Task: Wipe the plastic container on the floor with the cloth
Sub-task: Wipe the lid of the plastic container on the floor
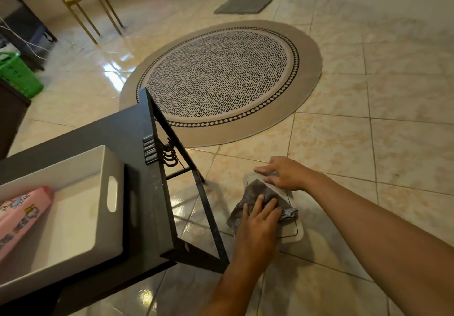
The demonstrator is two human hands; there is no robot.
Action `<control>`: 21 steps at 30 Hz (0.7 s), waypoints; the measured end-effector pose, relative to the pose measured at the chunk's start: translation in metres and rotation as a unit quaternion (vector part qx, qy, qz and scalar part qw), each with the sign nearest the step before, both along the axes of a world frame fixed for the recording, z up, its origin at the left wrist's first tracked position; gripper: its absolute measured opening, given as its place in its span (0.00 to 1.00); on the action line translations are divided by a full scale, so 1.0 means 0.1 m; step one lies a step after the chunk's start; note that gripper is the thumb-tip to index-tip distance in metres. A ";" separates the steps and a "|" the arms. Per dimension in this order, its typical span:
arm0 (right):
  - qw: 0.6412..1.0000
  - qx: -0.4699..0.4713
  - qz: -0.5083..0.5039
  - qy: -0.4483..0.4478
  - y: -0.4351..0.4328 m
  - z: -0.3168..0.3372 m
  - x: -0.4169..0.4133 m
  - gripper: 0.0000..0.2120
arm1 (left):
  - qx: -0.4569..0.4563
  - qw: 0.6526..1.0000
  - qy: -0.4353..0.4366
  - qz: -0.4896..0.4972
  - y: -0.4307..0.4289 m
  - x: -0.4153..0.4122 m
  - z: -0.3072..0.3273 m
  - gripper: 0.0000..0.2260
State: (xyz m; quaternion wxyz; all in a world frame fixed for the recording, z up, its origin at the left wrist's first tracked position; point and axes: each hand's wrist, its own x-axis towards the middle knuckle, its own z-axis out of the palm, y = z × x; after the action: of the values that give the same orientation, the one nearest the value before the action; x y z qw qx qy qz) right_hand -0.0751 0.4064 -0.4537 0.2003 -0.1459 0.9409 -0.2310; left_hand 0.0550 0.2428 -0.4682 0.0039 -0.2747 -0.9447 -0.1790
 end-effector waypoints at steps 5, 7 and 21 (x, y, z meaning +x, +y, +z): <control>0.999 -0.016 -0.029 0.006 0.23 -0.08 0.09 0.20 | -0.012 1.000 -0.006 0.025 -0.01 -0.06 0.02 0.25; 0.998 -0.026 -0.049 0.008 0.34 -0.11 0.17 0.21 | -0.007 0.999 -0.014 0.041 0.00 -0.07 0.05 0.24; 0.985 -0.006 -0.168 -0.020 0.76 -0.23 0.66 0.27 | -0.006 0.998 -0.014 0.054 0.25 0.07 0.19 0.17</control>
State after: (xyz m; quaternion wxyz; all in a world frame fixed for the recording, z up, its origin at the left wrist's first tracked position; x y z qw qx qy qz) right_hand -0.0087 0.4821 -0.4769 0.1769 0.0181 0.9463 -0.2700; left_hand 0.0615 0.2675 -0.4493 -0.0012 -0.2204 -0.9594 -0.1763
